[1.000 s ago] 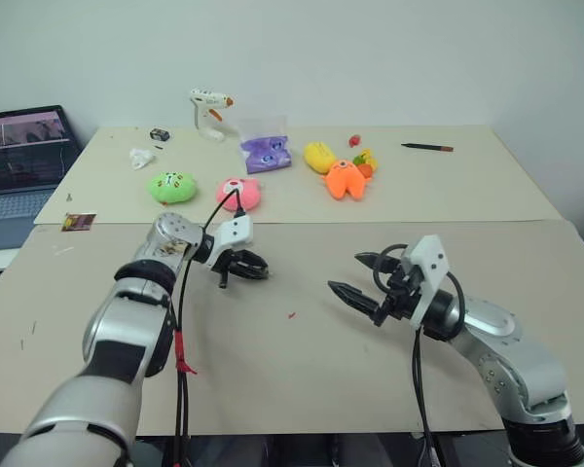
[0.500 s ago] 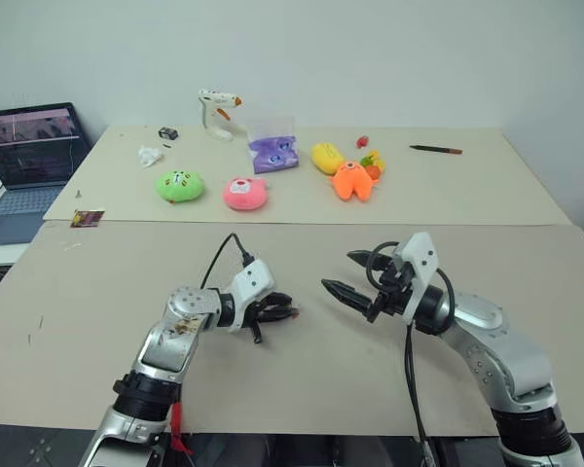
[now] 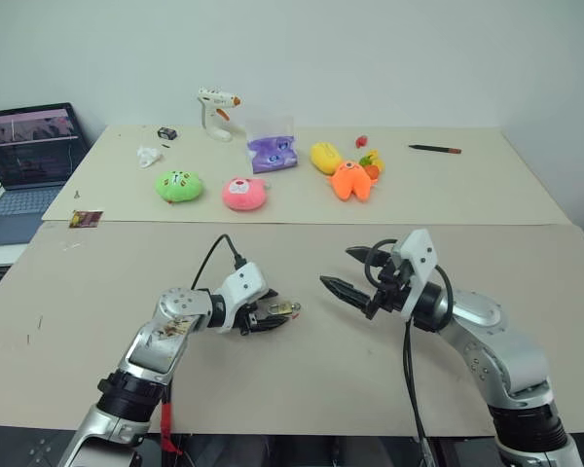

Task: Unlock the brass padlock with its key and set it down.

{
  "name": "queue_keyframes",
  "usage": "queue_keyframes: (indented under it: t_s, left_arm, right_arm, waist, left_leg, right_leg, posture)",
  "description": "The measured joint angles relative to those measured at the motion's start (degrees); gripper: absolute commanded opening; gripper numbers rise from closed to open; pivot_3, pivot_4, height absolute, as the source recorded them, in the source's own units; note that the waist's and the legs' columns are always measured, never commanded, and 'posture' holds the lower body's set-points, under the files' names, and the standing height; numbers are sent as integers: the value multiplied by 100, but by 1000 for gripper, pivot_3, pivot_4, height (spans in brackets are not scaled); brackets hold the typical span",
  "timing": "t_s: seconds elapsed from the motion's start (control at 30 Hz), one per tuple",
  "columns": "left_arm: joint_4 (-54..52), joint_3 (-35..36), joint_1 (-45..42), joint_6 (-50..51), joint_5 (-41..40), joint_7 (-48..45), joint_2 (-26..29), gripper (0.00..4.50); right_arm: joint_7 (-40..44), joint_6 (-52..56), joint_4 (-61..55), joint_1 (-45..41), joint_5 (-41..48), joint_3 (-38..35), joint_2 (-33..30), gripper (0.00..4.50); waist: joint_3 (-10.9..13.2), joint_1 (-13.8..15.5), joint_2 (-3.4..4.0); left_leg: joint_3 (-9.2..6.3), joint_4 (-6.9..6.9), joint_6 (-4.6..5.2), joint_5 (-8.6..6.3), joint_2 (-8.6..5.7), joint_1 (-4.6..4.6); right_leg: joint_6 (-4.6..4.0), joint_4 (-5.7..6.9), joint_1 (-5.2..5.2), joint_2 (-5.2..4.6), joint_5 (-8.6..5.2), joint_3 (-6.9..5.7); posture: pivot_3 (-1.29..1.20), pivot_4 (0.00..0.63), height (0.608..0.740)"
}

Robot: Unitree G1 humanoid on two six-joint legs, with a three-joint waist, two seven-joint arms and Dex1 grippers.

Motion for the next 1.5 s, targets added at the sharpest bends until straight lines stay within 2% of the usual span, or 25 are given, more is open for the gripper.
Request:
queue_keyframes:
  t_s: [0.17, 0.5, 0.67, 1.1, 1.2, 1.33, 1.5]
  left_arm:
    - [529, -132, -58, -855, -74, -181, 48, 3110]
    - [2085, -279, -708, -2604, -64, -463, 68, 3110]
    - [2606, -371, -938, -3185, -64, -685, 75, 3110]
    - [2811, -354, -1044, -3300, -123, -991, 120, 3110]
    - [2766, -360, -1024, -3298, -138, -1130, 216, 2416]
    - [2746, -377, -955, -3290, -158, -1307, 224, 860]
    - [2754, -365, -956, -3246, -164, -1324, 236, 805]
  right_arm:
    - [-18, -16, 14, 4, -72, 0, 21, 4500]
    - [-82, -17, 13, 25, -79, -15, 41, 4500]
    - [-102, -17, 12, 28, -79, -21, 38, 4500]
    - [-122, -17, 1, 67, -78, -36, 15, 4500]
    - [-128, -18, 0, 80, -79, -36, 15, 4500]
    - [-132, -17, 0, 80, -81, -36, 15, 4500]
    - [-135, -18, 0, 81, -83, -37, 16, 4500]
  waist:
    - [0, 1, 0]
    - [0, -7, 1]
    - [-1, -13, 1]
    - [-1, -77, 1]
    - [-1, -104, 1]
    - [-1, -112, 1]
    - [-1, -124, 1]
  left_leg:
    - [0, -1, 0, 0, 0, 0]
    - [0, -1, 0, 0, 0, 1]
    - [0, 0, 1, 0, 1, 6]
    - [0, -3, 5, -2, 2, 7]
    - [-1, -5, 5, -3, 3, 7]
    - [0, -4, 10, -5, 2, 10]
    - [0, -4, 38, -22, 3, 15]
  right_leg:
    - [-1, -3, 1, -1, 0, 1]
    - [-1, -3, 3, -2, 0, 0]
    - [-1, -2, 7, -1, 0, 0]
    - [-1, -1, 5, 1, 0, -1]
    - [-1, -1, 5, 1, 0, 0]
    - [-1, -1, 9, 0, 0, -1]
    - [-1, 1, 9, 2, 0, -3]
  posture:
    - [0, 150, 740]
    - [0, 150, 740]
    - [0, 150, 740]
    - [0, 150, 740]
    - [0, 150, 740]
    - [0, 150, 740]
    - [0, 150, 740]
